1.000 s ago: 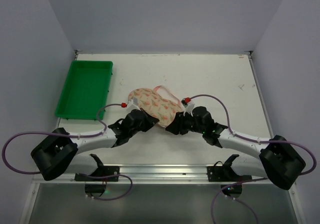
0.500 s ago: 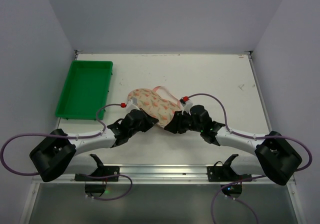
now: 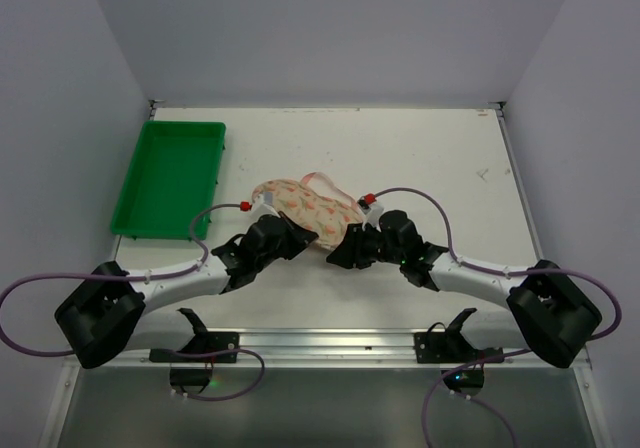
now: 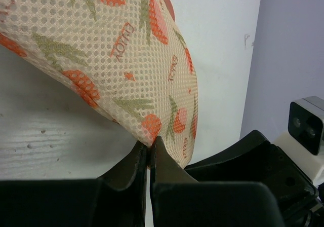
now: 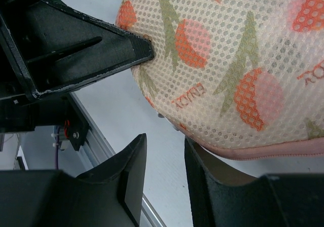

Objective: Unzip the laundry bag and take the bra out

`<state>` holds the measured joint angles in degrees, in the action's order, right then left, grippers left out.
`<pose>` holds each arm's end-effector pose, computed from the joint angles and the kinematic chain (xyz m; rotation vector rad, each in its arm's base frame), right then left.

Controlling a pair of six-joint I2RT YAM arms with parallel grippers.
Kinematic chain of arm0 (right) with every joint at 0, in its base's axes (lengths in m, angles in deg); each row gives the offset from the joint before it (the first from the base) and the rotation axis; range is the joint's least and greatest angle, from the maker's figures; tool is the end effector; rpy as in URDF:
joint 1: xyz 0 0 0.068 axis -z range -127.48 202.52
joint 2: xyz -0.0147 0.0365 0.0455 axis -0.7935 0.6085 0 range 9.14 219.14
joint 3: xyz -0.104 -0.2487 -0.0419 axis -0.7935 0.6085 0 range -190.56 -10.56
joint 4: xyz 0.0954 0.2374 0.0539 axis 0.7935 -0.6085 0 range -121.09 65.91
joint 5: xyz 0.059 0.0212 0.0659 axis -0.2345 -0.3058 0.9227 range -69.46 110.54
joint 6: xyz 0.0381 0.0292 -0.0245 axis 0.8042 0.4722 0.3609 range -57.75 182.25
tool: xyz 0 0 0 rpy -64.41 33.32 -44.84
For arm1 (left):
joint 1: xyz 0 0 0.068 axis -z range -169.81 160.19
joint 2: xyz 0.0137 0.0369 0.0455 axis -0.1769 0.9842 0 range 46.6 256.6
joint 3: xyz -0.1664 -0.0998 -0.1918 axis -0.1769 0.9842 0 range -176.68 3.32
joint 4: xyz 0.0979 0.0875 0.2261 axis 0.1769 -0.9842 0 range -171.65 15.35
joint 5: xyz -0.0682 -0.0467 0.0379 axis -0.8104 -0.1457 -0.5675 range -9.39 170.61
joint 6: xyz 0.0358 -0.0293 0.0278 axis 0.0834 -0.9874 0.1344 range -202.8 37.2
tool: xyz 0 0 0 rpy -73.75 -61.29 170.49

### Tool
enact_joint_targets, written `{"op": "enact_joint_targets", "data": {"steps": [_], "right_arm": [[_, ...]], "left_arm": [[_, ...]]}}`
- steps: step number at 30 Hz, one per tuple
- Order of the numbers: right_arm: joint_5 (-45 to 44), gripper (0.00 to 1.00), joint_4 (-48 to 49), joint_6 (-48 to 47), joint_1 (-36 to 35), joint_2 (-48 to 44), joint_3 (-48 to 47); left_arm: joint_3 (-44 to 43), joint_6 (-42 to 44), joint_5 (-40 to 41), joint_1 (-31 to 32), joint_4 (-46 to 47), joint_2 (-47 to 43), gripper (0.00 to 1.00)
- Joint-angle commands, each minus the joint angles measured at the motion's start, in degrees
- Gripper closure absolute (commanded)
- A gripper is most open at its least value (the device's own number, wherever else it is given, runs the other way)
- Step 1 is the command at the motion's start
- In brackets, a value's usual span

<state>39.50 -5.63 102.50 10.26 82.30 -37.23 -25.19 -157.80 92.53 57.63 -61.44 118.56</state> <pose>0.1779 0.1772 0.1792 -0.2658 2.2531 1.1773 0.1756 -0.1803 0.1848 -0.6727 2.1716 -1.0289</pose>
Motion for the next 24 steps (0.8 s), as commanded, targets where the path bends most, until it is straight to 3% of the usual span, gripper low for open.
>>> {"op": "enact_joint_targets", "data": {"steps": [1, 8, 20, 24], "right_arm": [[-0.1, 0.61, 2.4, 0.7, -0.1, 0.7, -1.9], [-1.7, 0.53, 1.4, -0.8, -0.1, -0.3, -3.1], [-3.0, 0.54, -0.4, -2.4, -0.1, -1.4, -5.5], [-3.1, 0.58, -0.4, -2.7, -0.1, -0.5, -5.7]], "left_arm": [[-1.2, -0.5, 0.5, -0.3, 1.2, -1.8, 1.0], [-0.7, 0.3, -1.0, -0.3, 0.6, -2.0, 1.0], [-0.9, 2.3, -3.5, -0.3, 0.0, -0.8, 1.0], [-1.1, 2.7, -3.8, -0.3, 0.0, -0.9, 1.0]]}}
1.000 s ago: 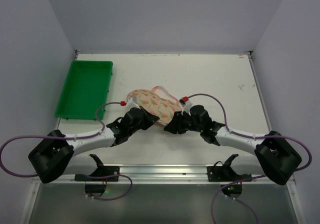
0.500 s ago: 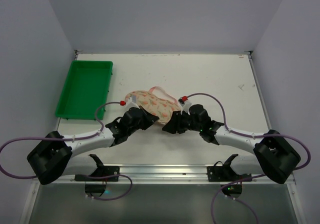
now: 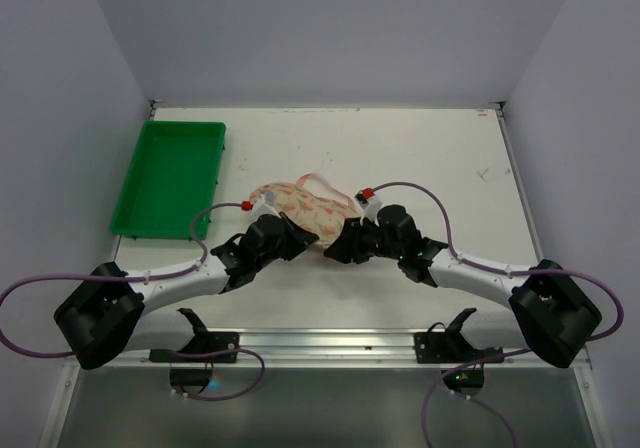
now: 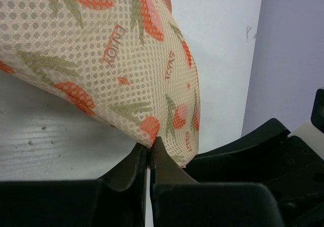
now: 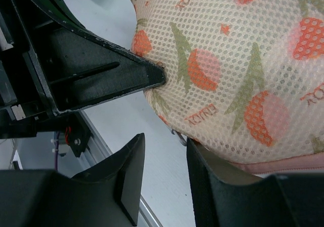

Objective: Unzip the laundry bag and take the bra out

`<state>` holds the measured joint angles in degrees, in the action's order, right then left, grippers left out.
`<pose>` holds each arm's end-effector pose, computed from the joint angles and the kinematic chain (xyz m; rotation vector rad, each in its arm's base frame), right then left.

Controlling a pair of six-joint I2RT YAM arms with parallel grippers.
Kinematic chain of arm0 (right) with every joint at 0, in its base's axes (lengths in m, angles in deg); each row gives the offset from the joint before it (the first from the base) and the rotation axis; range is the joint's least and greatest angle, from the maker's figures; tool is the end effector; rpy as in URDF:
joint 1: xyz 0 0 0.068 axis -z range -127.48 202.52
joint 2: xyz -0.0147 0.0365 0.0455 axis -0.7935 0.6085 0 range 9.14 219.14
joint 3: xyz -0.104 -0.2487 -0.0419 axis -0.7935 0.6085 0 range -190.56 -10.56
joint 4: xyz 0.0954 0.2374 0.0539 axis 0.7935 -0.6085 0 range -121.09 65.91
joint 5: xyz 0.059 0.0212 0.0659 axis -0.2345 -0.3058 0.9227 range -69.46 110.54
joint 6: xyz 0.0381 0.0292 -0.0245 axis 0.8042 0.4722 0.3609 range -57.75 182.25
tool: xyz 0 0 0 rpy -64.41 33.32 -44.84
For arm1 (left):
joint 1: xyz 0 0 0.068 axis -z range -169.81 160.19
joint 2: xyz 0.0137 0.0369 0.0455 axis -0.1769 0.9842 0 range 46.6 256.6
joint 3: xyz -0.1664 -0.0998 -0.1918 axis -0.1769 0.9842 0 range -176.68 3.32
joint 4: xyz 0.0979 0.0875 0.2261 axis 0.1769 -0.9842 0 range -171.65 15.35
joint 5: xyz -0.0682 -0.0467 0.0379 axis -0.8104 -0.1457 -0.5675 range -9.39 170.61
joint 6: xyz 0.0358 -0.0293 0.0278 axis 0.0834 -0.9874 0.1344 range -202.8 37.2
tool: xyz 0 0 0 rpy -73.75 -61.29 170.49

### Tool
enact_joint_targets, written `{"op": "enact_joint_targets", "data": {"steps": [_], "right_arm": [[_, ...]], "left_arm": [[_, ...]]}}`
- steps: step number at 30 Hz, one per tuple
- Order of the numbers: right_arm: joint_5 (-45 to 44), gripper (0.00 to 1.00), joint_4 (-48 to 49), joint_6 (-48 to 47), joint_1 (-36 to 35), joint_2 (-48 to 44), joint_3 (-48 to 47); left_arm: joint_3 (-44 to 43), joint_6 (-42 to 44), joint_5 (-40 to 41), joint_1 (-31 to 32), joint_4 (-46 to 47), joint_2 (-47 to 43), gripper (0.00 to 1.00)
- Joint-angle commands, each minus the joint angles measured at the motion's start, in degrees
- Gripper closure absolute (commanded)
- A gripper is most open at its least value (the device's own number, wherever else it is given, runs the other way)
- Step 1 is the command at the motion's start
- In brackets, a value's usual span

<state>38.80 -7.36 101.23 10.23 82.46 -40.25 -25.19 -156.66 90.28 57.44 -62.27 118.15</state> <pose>0.1843 0.1826 0.1920 -0.2841 2.2218 1.1632 0.1744 -0.1798 0.1850 -0.6347 2.2041 -1.0415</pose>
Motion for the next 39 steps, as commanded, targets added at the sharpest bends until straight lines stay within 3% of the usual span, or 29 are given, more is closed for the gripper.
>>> {"op": "enact_joint_targets", "data": {"steps": [1, 9, 15, 33, 39], "right_arm": [[-2.4, 0.6, 1.4, -1.5, -0.1, -0.6, -2.7], [-4.0, 0.79, 0.4, -2.2, -0.1, -1.7, -2.1], [-4.2, 1.0, -0.9, -2.3, -0.1, -2.1, -2.0], [-3.4, 1.0, -7.4, -5.1, -0.1, -6.3, -1.4], [-1.9, 1.0, -7.9, -6.2, -0.7, -6.3, -1.7]], "left_arm": [[-1.2, 1.5, -1.7, -0.1, 0.8, -0.4, 1.0], [-1.5, 2.6, -1.6, -0.1, 0.5, -0.5, 1.0], [-2.2, 4.3, -1.1, -0.4, -1.0, -0.6, 1.0], [-4.2, 13.8, -4.2, -6.0, -3.2, -0.3, 1.0], [-7.4, 22.7, -8.3, -8.7, -2.8, 2.2, 1.0]]}}
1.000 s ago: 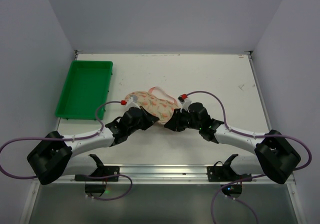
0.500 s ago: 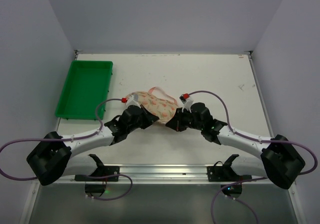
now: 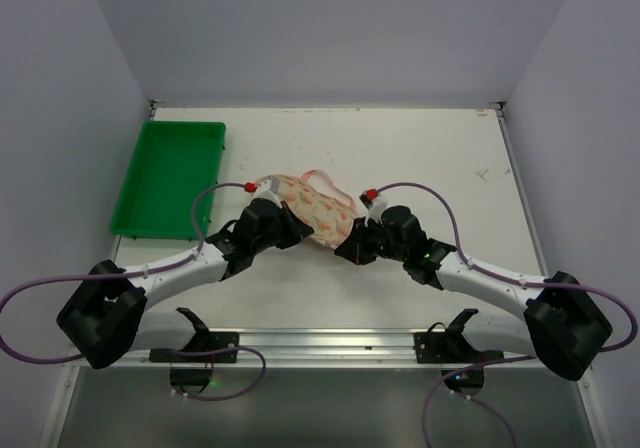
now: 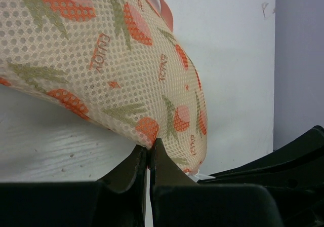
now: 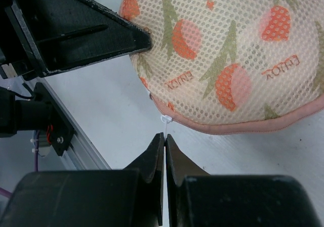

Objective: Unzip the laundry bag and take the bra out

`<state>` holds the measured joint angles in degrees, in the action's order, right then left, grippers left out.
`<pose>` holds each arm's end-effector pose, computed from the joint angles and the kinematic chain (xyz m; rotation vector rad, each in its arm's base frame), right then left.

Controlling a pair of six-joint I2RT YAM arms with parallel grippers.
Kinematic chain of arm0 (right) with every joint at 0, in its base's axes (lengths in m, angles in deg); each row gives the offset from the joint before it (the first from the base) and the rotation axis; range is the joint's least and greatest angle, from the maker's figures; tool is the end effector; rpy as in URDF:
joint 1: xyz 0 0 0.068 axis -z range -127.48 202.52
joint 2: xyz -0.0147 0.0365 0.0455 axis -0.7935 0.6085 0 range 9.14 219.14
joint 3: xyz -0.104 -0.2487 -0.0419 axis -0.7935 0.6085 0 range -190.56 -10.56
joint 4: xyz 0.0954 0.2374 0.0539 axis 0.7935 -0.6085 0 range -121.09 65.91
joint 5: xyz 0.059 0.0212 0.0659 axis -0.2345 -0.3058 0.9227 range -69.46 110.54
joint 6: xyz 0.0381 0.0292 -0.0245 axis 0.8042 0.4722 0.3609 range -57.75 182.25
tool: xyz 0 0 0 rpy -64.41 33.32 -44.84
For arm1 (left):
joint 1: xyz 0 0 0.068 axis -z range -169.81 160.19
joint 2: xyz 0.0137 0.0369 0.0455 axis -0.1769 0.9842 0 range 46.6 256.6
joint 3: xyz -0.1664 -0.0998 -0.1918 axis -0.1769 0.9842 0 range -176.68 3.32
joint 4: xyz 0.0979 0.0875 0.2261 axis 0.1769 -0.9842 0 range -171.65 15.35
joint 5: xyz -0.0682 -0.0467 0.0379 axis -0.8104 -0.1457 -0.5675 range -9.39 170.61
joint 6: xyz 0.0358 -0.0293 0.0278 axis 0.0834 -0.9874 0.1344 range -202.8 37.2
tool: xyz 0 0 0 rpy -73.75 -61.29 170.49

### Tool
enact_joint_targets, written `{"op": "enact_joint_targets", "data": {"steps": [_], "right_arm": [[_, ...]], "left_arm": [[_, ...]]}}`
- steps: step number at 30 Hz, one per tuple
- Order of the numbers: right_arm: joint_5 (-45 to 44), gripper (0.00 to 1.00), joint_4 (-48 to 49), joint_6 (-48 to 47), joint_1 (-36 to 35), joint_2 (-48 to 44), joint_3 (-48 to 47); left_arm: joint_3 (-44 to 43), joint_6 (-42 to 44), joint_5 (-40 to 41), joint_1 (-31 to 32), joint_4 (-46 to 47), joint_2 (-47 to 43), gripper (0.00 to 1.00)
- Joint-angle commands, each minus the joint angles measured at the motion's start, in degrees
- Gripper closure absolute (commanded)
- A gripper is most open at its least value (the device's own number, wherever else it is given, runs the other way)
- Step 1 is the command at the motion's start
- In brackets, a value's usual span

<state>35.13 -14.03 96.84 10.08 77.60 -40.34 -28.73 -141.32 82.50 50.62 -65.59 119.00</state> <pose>0.1764 0.1733 0.2008 -0.3220 2.2162 1.0490 0.1983 -0.1674 0.1954 -0.3793 2.2482 -0.9504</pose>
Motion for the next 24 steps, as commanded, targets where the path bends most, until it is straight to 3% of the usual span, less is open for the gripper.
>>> {"op": "enact_joint_targets", "data": {"steps": [1, 11, 14, 15, 18, 24], "right_arm": [[2.0, 1.0, -1.4, -2.0, -0.7, -1.1, -1.9], [4.1, 1.0, 5.1, 0.6, -3.8, 7.8, -6.5], [4.7, 1.0, 8.7, 2.6, -3.9, 12.8, -8.1], [4.8, 1.0, 9.4, 2.8, -3.9, 14.0, -9.1], [6.0, 1.0, 10.8, 3.6, -3.9, 17.8, -11.2], [6.2, 1.0, 12.8, 4.7, -3.9, 20.6, -12.0]], "left_arm": [[-4.8, 8.7, -0.8, -2.0, -0.1, 1.6, 0.99], [-2.3, 9.9, -1.6, -6.1, -0.5, 0.6, 0.7], [-1.0, 7.9, -2.8, -7.0, -1.1, -0.5, 0.53], [0.0, 6.6, -3.1, -7.2, -1.3, -0.9, 0.39], [2.5, 4.1, -3.2, -7.3, -1.0, -3.5, 0.16], [5.9, -1.9, -8.6, -7.2, 1.8, -3.7, 0.17]]}}
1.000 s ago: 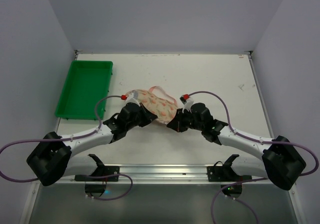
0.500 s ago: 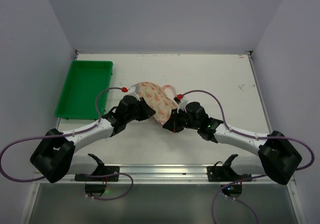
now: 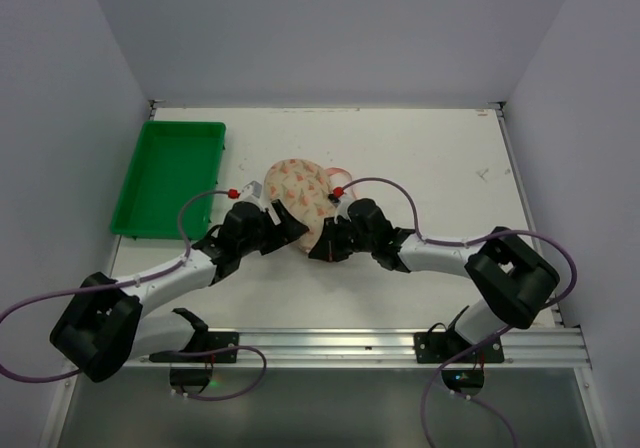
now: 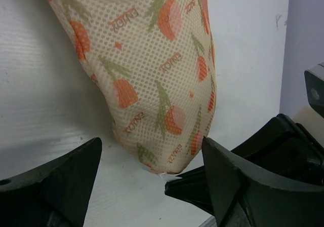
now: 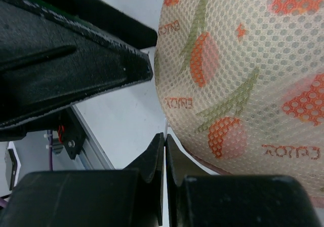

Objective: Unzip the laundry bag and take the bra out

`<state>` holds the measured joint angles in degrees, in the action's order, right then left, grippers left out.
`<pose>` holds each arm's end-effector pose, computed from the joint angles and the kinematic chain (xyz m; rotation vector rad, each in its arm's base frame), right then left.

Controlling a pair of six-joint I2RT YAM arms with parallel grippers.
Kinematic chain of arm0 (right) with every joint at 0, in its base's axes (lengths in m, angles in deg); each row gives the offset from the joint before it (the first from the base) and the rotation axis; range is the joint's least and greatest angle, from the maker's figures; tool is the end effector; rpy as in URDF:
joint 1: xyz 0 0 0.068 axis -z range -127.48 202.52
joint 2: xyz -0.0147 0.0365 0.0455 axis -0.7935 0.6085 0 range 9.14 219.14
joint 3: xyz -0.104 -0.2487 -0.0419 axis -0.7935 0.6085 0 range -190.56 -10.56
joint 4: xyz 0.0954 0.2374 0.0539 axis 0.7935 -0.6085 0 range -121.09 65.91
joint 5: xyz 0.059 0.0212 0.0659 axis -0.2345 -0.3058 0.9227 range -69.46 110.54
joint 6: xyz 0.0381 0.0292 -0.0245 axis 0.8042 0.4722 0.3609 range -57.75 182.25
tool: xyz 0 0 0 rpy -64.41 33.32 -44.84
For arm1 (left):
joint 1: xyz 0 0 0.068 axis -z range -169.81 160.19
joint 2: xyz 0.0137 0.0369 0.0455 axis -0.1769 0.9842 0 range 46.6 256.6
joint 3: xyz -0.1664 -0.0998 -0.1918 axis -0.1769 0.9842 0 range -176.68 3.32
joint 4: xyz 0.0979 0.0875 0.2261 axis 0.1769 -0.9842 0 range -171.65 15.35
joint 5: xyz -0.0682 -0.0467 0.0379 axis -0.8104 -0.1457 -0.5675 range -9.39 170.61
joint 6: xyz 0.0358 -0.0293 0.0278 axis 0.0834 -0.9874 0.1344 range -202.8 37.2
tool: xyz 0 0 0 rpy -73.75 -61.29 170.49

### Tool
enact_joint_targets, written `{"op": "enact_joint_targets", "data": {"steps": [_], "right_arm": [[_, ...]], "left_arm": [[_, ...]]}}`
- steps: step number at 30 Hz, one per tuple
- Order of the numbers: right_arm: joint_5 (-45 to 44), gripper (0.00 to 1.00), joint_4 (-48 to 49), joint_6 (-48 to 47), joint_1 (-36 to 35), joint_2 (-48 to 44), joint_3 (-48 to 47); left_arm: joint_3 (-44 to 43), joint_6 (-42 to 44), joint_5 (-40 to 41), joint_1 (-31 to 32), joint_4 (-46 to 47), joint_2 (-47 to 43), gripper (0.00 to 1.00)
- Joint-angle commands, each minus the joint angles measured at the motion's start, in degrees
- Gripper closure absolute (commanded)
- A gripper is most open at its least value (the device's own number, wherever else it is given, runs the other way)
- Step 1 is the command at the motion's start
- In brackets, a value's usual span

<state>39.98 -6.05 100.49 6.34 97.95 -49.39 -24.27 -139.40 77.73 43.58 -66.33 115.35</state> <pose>0.2057 0.2314 0.1714 -0.3839 2.3193 1.1696 0.1998 -0.1338 0.1841 -0.4326 2.2635 -0.9286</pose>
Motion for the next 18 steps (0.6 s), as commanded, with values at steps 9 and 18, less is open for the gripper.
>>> {"op": "enact_joint_targets", "data": {"steps": [9, 18], "right_arm": [[0.7, 1.0, 4.5, 1.1, -0.2, 0.3, -2.6], [-1.2, 1.0, 0.2, 0.3, -0.2, -5.6, 0.5]], "left_arm": [[3.0, -8.1, -5.6, 1.3, 10.2, 4.6, 0.56], [1.1, -4.1, -4.4, 1.1, 6.9, 3.3, 1.0]]}}
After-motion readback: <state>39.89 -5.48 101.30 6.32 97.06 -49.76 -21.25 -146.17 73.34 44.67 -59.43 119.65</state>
